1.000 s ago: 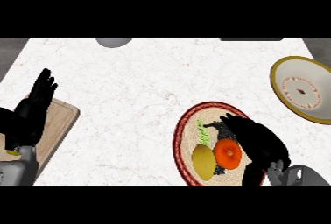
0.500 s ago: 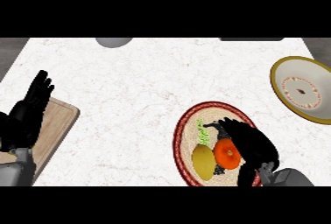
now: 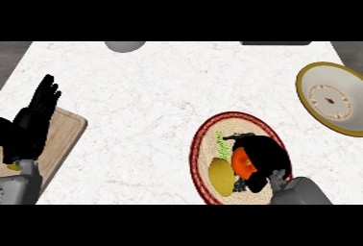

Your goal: Pick the squash from the placemat and place it in the bowl

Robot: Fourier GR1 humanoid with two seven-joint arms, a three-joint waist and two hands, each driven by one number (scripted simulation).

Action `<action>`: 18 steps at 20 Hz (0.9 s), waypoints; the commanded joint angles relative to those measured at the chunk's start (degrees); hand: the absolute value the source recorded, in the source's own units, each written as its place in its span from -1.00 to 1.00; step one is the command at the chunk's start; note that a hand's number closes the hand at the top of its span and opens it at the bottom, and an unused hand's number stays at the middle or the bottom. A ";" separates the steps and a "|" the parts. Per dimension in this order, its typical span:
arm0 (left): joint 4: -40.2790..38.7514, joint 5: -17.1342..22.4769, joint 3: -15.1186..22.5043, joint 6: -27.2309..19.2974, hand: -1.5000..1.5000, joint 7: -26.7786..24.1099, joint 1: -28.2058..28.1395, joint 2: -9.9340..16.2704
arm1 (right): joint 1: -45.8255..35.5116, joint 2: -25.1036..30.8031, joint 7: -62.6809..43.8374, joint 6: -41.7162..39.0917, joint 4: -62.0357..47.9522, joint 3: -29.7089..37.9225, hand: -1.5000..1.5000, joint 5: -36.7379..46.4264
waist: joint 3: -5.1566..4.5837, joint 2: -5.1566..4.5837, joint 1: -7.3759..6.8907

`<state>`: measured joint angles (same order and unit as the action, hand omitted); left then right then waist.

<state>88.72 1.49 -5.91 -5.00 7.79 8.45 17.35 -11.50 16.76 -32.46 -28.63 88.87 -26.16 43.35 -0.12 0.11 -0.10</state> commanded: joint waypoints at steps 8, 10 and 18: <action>0.75 -2.70 0.26 0.61 0.00 -0.26 -1.19 -2.75 | -0.60 -1.20 12.27 2.76 -5.64 3.97 1.00 3.48 | 0.13 -0.09 0.01; 5.67 -1.45 -1.43 0.99 0.00 2.75 -2.43 -1.57 | -1.71 -4.24 12.55 7.60 -11.55 2.53 1.00 7.46 | 0.14 -0.08 -0.25; 2.99 -0.39 -2.15 3.44 0.00 2.95 -0.27 -0.54 | -12.33 -5.49 6.45 15.18 -19.96 14.22 1.00 10.00 | 0.17 -0.37 -1.18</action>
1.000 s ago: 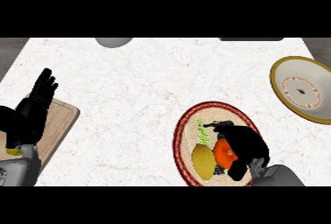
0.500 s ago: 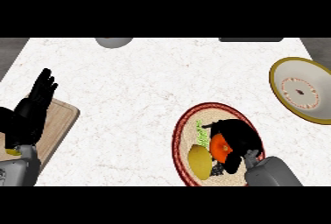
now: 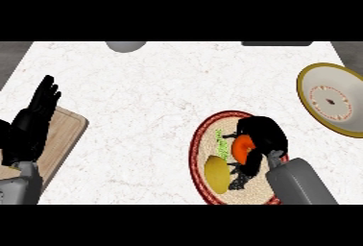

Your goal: Pick the squash from the placemat and place it in the bowl

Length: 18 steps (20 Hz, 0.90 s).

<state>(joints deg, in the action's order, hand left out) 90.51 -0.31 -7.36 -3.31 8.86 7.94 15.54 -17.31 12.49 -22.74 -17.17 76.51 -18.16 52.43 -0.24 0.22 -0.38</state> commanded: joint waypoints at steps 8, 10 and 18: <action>-1.22 1.14 -1.89 1.81 0.00 -2.10 -0.84 0.68 | -15.35 0.94 -9.69 8.58 -6.75 10.31 1.00 5.90 | 0.22 -0.13 0.01; -1.20 -1.05 0.45 0.03 0.00 -1.28 -0.18 -1.19 | -16.83 1.78 -11.99 10.14 -2.64 10.11 1.00 8.20 | 0.21 -0.03 0.45; -1.02 0.42 -1.52 1.78 0.00 -2.33 -1.79 0.17 | -20.07 3.62 -20.82 12.21 13.70 16.47 1.00 9.64 | 0.22 0.08 0.56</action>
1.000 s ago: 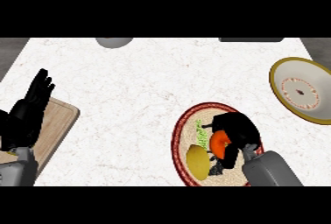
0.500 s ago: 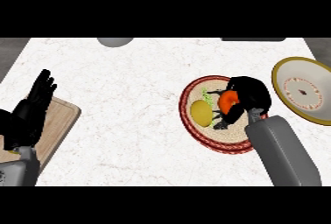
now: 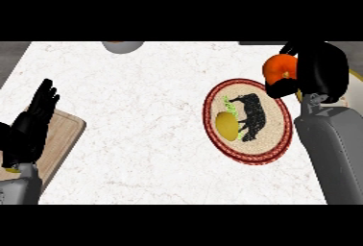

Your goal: Pick the squash from the placemat and place it in the bowl

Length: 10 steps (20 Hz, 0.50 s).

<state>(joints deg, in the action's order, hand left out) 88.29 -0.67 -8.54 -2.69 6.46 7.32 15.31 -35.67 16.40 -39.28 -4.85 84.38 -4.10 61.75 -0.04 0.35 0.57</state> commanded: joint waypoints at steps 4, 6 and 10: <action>-2.11 -0.03 -0.95 0.98 0.00 -0.81 1.09 0.40 | -0.31 4.28 -0.94 -0.83 5.60 8.64 1.00 -2.27 | 0.04 -0.32 -0.59; -6.61 -0.14 -1.12 1.48 0.00 -5.44 2.00 -0.43 | 1.13 5.83 0.07 -1.56 6.78 11.15 1.00 -4.21 | 0.02 -0.36 -0.29; -0.14 -3.64 2.39 -2.18 0.00 -0.12 1.28 -3.15 | 0.06 8.03 7.16 1.67 -0.45 16.70 1.00 -9.14 | 0.06 -0.41 -0.69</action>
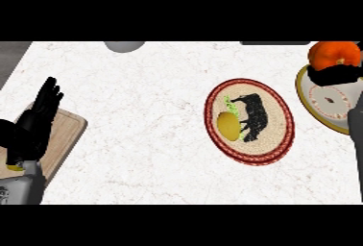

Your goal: Pick the squash from the placemat and place it in the bowl

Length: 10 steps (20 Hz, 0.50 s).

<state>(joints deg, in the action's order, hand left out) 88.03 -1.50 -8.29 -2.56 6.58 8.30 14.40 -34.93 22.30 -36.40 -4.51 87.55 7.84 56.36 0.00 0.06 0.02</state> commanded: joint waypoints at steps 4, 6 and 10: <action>0.11 0.27 -0.86 0.99 0.00 -0.26 0.05 0.31 | 0.69 3.29 13.05 8.65 -14.28 8.39 1.00 -5.72 | 0.03 -0.22 -0.41; 1.81 1.01 -0.98 1.80 0.00 2.75 1.15 1.03 | -2.81 4.69 15.94 9.04 -20.32 10.06 1.00 -7.60 | 0.03 -0.21 -0.67; 0.26 0.00 -0.52 1.51 0.00 0.22 0.41 0.22 | -5.02 6.99 25.33 14.51 -34.66 12.81 1.00 -8.84 | 0.05 -0.41 -1.13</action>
<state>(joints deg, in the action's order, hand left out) 87.99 -1.40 -8.61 -1.65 6.96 9.23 14.25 -37.82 27.60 -18.32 5.80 64.03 18.14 49.10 0.04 -0.25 -0.71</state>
